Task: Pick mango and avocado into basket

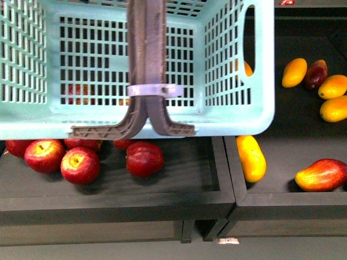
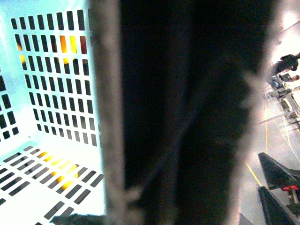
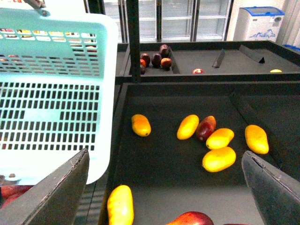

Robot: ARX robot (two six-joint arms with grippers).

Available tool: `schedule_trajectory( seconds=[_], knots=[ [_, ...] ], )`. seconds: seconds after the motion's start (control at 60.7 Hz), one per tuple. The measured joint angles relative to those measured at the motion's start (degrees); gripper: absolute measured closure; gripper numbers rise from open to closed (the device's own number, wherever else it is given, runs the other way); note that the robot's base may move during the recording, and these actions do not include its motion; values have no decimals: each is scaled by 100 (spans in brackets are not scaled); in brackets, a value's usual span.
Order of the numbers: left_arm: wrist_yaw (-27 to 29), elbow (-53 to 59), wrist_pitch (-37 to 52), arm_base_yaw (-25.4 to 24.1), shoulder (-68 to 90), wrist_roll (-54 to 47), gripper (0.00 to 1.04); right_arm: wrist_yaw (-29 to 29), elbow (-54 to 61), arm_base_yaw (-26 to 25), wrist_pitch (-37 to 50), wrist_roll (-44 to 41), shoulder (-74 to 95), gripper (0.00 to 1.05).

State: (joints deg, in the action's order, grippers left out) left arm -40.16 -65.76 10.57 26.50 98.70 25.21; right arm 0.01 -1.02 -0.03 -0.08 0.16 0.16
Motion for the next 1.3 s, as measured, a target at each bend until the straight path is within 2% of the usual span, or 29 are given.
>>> schedule_trajectory(
  seconds=[0.115, 0.181, 0.264, 0.379, 0.461, 0.577, 0.692, 0.824, 1.005, 1.302],
  knots=[
    [184, -111, -267, 122, 0, -103, 94, -22, -2, -4, -9, 17, 11, 9],
    [251, -109, -334, 122, 7, -44, 94, -1110, -455, -542, -901, 472, 1016, 9],
    [313, -109, -345, 120, 7, -31, 94, -1613, -763, -1309, -391, 518, 2645, 9],
    [396, -109, -345, 81, 7, -55, 94, -1582, -1169, -1971, 621, 343, 4535, 9],
    [409, -109, -345, 50, 7, -55, 94, -1471, -1456, -2157, 1108, 151, 5659, 9],
    [374, -109, -345, 61, 7, -57, 94, -1281, -1860, -2260, 1185, 11, 6916, 9],
    [317, -109, -345, 87, 7, -55, 94, -1008, -2264, -2205, 1034, 2, 7936, 9],
    [291, -109, -345, 90, 7, -55, 94, -584, -2754, -1899, 848, 223, 8953, 9],
    [365, -109, -345, 87, 7, -57, 94, 319, -3532, -1191, 933, 970, 10489, 9],
    [352, -109, -345, 87, 7, -55, 94, 1231, -4743, -540, 544, 2253, 12041, 9]
  ],
)
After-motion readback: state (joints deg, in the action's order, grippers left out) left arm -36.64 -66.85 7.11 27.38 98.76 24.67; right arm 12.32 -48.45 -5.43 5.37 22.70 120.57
